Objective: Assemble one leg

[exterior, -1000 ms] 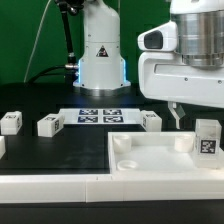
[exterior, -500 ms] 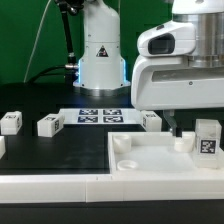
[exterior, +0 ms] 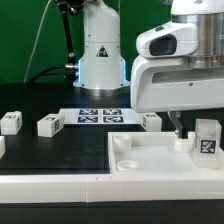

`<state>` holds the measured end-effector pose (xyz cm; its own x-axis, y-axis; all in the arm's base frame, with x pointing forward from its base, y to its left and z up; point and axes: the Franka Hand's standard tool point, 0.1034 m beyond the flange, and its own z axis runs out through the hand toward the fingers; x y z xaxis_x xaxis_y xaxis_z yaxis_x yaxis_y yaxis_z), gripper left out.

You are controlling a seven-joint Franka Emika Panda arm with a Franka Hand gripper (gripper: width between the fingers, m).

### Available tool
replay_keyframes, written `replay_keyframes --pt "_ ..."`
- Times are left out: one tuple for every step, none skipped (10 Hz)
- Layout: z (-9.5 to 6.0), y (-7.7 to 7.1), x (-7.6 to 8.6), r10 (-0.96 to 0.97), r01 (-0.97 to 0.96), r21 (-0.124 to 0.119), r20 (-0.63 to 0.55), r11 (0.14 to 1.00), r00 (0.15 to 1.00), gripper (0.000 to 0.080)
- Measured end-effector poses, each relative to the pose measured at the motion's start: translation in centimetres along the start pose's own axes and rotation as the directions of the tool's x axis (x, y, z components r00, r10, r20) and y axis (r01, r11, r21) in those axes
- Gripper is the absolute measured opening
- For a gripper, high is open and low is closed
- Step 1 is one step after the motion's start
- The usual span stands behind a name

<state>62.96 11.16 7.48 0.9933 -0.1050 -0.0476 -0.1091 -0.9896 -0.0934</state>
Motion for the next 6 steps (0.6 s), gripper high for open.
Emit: replay_keyframes --pt "0.00 0.00 0.00 0.024 -0.024 0.000 0.000 1.000 1.000 0.0316" --pt "0.00 0.00 0.00 0.022 -0.022 0.000 0.000 1.000 1.000 0.0290" --pt "0.01 -0.06 -0.02 0.101 -0.101 0.003 0.001 0.995 0.995 0.0290" --pt "0.04 -0.10 -0.04 0.216 -0.216 0.004 0.002 0.976 0.976 0.0290" --pt "0.12 -0.12 -0.06 0.334 -0.334 0.011 0.006 0.943 0.943 0.0290" --pt "0.15 -0.17 0.00 0.442 -0.442 0.018 0.000 0.897 0.897 0.0290"
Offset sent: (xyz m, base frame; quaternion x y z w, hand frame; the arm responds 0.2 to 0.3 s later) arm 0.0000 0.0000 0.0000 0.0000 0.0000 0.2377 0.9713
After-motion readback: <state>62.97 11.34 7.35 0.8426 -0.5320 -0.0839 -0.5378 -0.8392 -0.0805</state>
